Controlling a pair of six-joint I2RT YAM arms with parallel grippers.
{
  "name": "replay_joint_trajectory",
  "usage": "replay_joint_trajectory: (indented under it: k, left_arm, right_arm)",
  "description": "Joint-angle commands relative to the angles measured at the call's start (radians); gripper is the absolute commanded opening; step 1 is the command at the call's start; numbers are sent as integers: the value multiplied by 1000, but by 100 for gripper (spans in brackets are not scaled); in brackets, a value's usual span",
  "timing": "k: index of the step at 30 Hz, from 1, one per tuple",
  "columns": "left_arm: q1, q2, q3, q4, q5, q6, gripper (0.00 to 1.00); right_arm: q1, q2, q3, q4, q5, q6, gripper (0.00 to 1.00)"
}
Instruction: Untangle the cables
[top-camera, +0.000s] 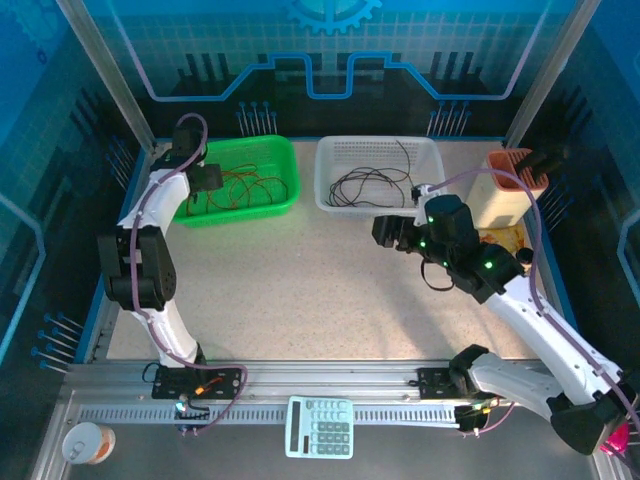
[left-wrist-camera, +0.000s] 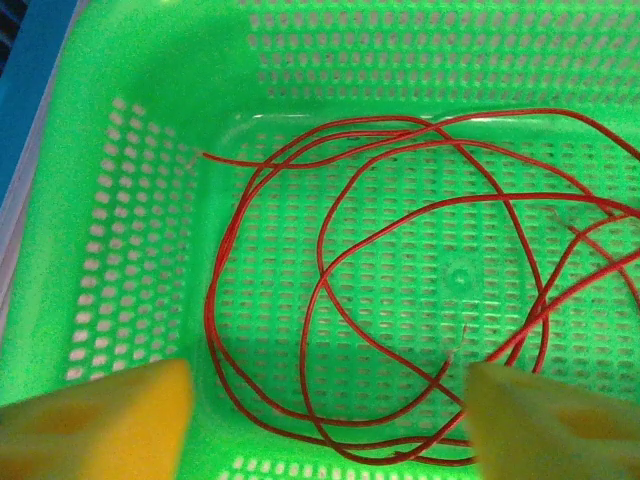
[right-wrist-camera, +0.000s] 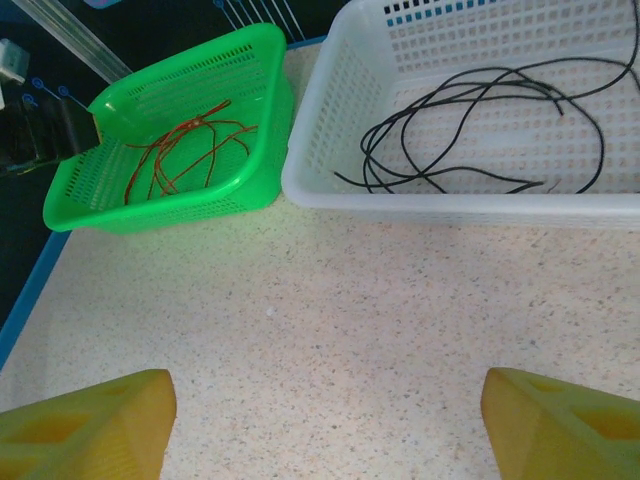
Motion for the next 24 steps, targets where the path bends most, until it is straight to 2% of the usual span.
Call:
replay_joint_trajectory:
  k: [1,2,4,9,13,17,21,24]
  left_arm:
    - [17,-49,46,-58,-26,-27,91]
    - [17,-68,46,-61,-22,-31,98]
    - [17,-128,46,-69,12,-47,99]
    - [2,-313,-9,-44,142,-79,99]
    - [-55,-513,-178,84,233,-78,99]
    - [-144,-701,-440,289,190,-65,99]
    - [-191,-841,-746,588,141,-82,99]
    - [-210,-850,-893,717,61,-81,99]
  right_arm:
    - [3,-36,-3,-61,36,-25,85]
    - [0,-42,-4,-70,40,-29,87]
    - [-9,-53,-6,-91,63,-40,100]
    - [-35,-82,-37,-92,118,-83,100]
    - [-63,-111,-99,-54,237,-150,100]
    - [-127,-169,-281,151,412,-209,100]
    - [-251,-169,-420,365,415,-272,100]
    - [-298,-92,-460,461,455,-341,100]
